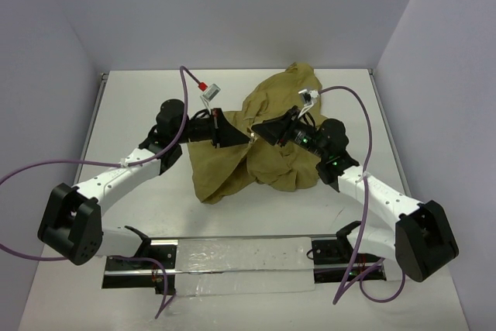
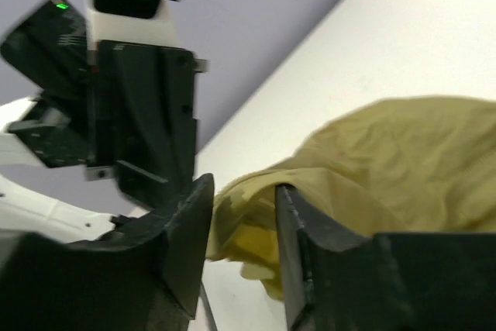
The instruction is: Zip up the jacket
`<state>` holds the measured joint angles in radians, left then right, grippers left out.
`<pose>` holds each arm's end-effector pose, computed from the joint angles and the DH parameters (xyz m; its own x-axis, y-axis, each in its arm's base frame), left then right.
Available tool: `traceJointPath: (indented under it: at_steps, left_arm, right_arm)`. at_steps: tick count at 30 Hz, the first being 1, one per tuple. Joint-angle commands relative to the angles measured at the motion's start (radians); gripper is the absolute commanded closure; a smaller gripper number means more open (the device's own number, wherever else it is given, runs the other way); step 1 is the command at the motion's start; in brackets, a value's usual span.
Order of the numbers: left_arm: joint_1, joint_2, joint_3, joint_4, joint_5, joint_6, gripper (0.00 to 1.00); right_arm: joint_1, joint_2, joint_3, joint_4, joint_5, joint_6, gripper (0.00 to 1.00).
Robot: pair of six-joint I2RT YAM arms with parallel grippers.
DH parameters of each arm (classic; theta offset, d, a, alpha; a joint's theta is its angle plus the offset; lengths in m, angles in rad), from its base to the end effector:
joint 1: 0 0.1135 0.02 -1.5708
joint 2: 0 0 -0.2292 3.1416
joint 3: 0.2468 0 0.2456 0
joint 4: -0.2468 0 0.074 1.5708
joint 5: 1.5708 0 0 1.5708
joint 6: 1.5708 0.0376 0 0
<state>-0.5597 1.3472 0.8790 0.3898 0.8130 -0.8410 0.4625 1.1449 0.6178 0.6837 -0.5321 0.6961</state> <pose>0.2468 -0.1868 0.2752 -0.7736 -0.1198 -0.6223 0.6030 0.1630 -0.7809 0.2299 0.1359 0.2709 -0.4270 0.4046 -0.8087 -0.7287 0.3756 0.5727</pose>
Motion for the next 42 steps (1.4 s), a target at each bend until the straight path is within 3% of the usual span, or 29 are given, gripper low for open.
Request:
traceJointPath:
  at_steps: [1, 8, 18, 25, 31, 42]
  left_arm:
    - [-0.010, -0.005, 0.043, -0.113, 0.082, 0.062, 1.00]
    - [-0.008, 0.001, 0.016, -0.209, 0.091, 0.126, 1.00]
    - [-0.008, 0.065, 0.035, -0.412, 0.081, 0.233, 1.00]
    - [-0.009, 0.073, 0.061, -0.501, 0.094, 0.307, 1.00]
    - [-0.009, 0.088, 0.086, -0.547, 0.119, 0.342, 1.00]
    - [-0.009, 0.087, 0.107, -0.615, 0.120, 0.388, 1.00]
  right_arm:
    - [0.004, -0.047, 0.028, -0.134, 0.051, -0.078, 0.52]
    - [0.004, -0.137, 0.052, -0.404, 0.077, -0.209, 0.41]
    - [0.016, -0.252, 0.180, -0.842, 0.196, -0.479, 0.40]
    - [0.248, -0.438, 0.056, -0.753, 0.295, -0.890, 0.44]
    - [0.336, -0.338, 0.124, -0.781, 0.182, -1.013, 0.49]
    - [0.500, -0.191, 0.207, -0.897, 0.330, -1.259, 0.49]
